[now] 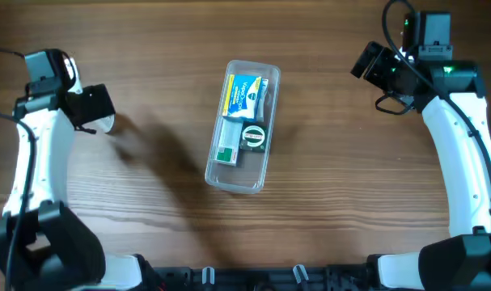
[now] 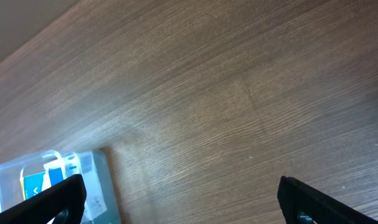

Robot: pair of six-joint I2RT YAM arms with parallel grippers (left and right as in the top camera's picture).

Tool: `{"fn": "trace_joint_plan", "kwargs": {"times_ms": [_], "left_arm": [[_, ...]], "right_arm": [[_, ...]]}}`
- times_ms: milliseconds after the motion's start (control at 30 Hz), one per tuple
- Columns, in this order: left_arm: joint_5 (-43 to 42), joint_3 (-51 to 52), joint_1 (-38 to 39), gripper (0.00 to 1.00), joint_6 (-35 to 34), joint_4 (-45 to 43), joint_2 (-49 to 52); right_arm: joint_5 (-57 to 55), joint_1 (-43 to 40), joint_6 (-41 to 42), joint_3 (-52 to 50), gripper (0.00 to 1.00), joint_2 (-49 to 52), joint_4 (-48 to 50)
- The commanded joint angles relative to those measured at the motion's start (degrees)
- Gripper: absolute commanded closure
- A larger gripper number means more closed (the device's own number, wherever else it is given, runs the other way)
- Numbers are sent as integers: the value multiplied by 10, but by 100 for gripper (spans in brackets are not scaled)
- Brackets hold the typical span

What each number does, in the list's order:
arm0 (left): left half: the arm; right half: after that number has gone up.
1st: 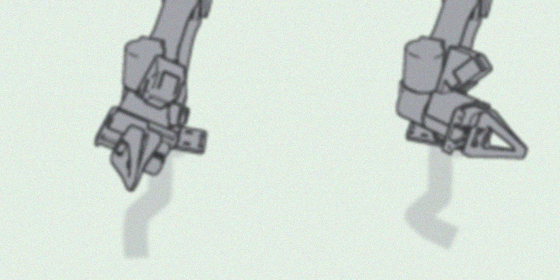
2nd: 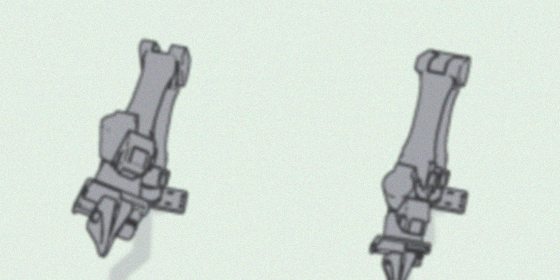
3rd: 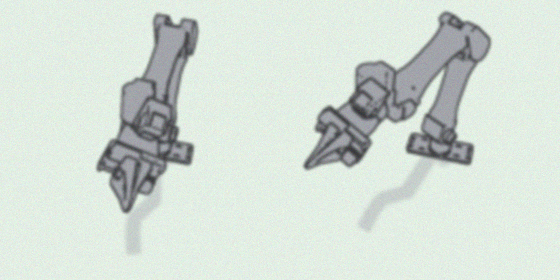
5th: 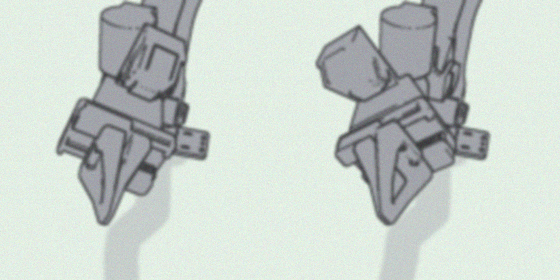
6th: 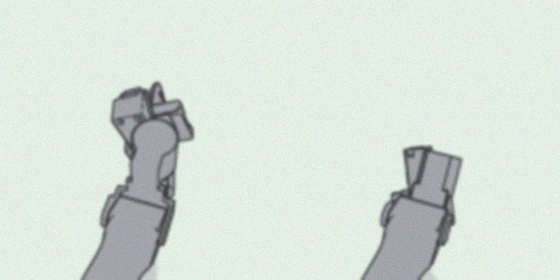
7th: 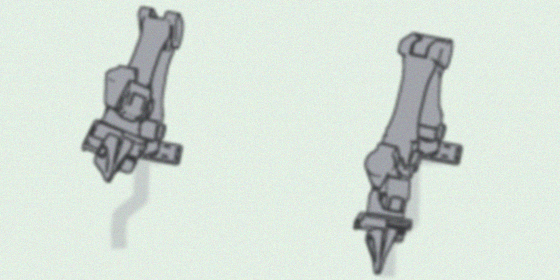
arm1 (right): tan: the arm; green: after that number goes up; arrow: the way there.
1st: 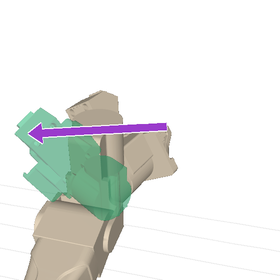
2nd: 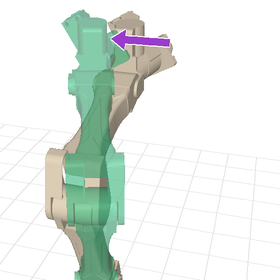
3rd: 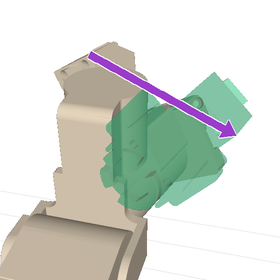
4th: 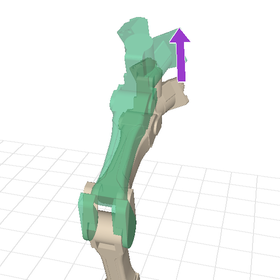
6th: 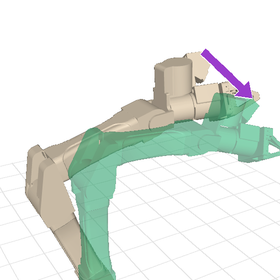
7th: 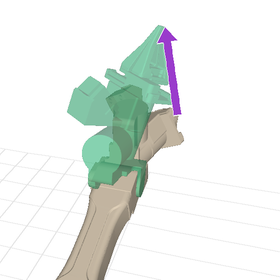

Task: Pack container
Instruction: 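Grasp the small glass bottle with the left gripper and lift it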

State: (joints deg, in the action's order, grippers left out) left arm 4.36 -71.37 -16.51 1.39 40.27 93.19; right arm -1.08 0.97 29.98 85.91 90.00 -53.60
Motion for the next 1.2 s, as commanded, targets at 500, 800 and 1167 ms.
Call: {"fn": "trace_joint_plan", "kwargs": {"times_ms": [500,800,1167], "left_arm": [[-73,-6,-10,42,94,-58,86],[-73,-6,-10,73,98,-50,86],[-86,-7,45,72,71,12,-59]], "right_arm": [[7,1,0,-1,0,5,0],[7,1,0,-1,0,5,0],[7,1,0,-1,0,5,0]]}}
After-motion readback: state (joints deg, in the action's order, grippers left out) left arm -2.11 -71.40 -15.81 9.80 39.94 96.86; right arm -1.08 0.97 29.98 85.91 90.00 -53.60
